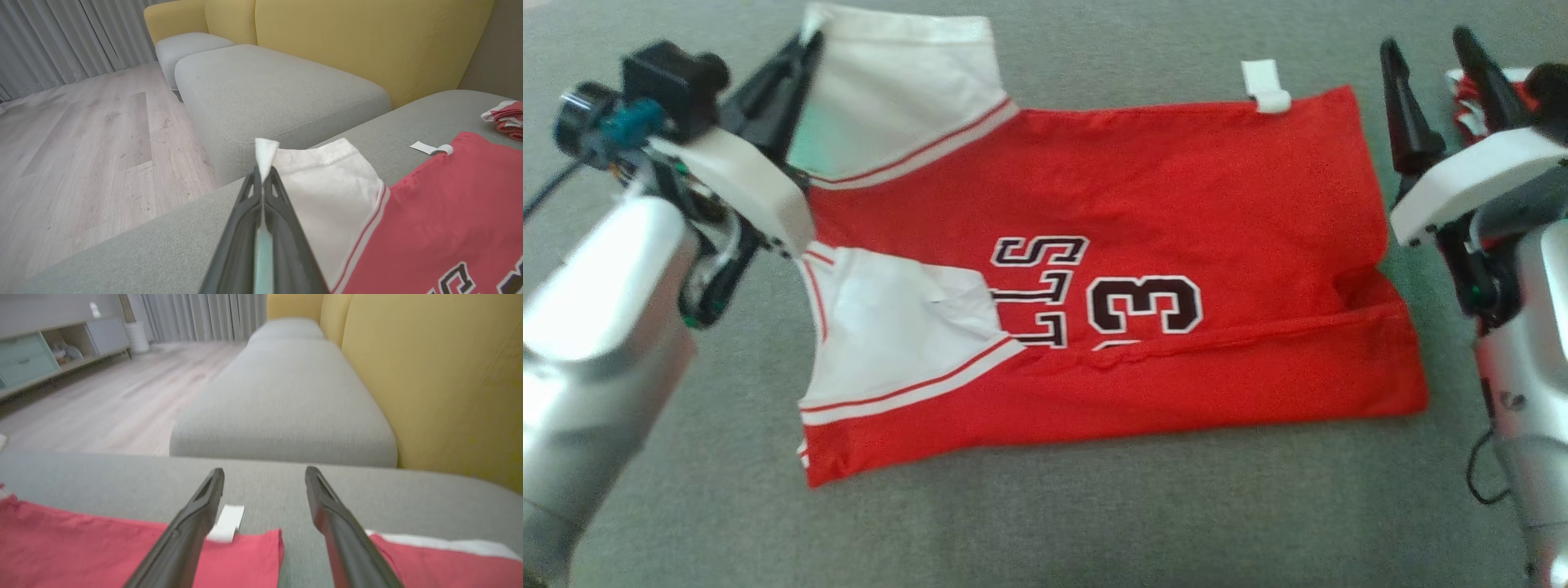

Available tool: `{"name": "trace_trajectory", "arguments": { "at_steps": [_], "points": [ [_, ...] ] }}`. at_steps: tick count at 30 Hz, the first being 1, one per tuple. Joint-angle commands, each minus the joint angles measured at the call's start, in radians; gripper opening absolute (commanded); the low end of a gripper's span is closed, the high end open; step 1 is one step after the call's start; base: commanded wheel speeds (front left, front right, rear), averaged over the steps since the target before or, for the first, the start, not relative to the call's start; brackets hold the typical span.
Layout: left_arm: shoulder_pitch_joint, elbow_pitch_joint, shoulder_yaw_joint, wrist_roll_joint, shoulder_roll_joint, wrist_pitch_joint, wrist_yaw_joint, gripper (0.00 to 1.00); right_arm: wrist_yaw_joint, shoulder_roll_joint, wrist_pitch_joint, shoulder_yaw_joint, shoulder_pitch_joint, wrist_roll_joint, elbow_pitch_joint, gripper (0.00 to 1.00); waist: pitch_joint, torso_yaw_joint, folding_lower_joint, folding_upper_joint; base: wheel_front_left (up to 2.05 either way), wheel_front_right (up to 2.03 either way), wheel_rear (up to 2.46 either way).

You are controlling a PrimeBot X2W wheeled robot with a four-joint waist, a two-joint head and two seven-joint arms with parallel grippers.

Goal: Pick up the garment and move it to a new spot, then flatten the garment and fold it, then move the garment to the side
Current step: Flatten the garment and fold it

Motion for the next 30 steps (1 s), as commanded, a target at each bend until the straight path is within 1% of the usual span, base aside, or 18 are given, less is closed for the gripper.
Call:
{"name": "trace_trajectory", "arguments": {
  "at_steps": [1,6,12,19,27,30],
  "points": [
    [-0.022,-0.049,0.035,0.007,0.039,-0.004,0.015,0.0,-0.001,-0.022,0.026,0.03,-0.02,0.014,-0.007,1.0,-0.015,0.034,0.0001,0.0,0.0,0.0,0.0],
    [0.026,-0.149,0.027,0.003,0.051,0.009,0.047,0.0,-0.001,-0.091,0.1,0.093,-0.057,0.035,0.086,1.0,-0.017,0.063,0.0001,0.0,0.0,0.0,0.0],
    [0.047,-0.22,0.02,-0.002,0.063,0.033,0.069,0.0,-0.001,-0.141,0.124,0.153,-0.11,0.051,0.186,1.0,0.002,0.084,0.0001,0.0,0.0,0.0,0.0],
    [0.037,-0.257,0.013,0.001,0.063,0.05,0.078,0.0,-0.001,-0.176,0.143,0.242,-0.169,0.066,0.297,1.0,0.034,0.098,0.0001,0.0,0.0,0.0,0.0],
    [0.008,-0.267,0.005,0.007,0.047,0.054,0.074,0.0,-0.001,-0.191,0.139,0.291,-0.24,0.083,0.405,1.0,0.081,0.117,0.0001,0.0,0.0,0.0,0.0],
    [0.0,-0.265,0.004,0.008,0.043,0.053,0.072,0.0,-0.001,-0.191,0.147,0.311,-0.251,0.098,0.424,1.0,0.092,0.123,0.0001,0.0,0.0,0.0,0.0]
  ]
}}
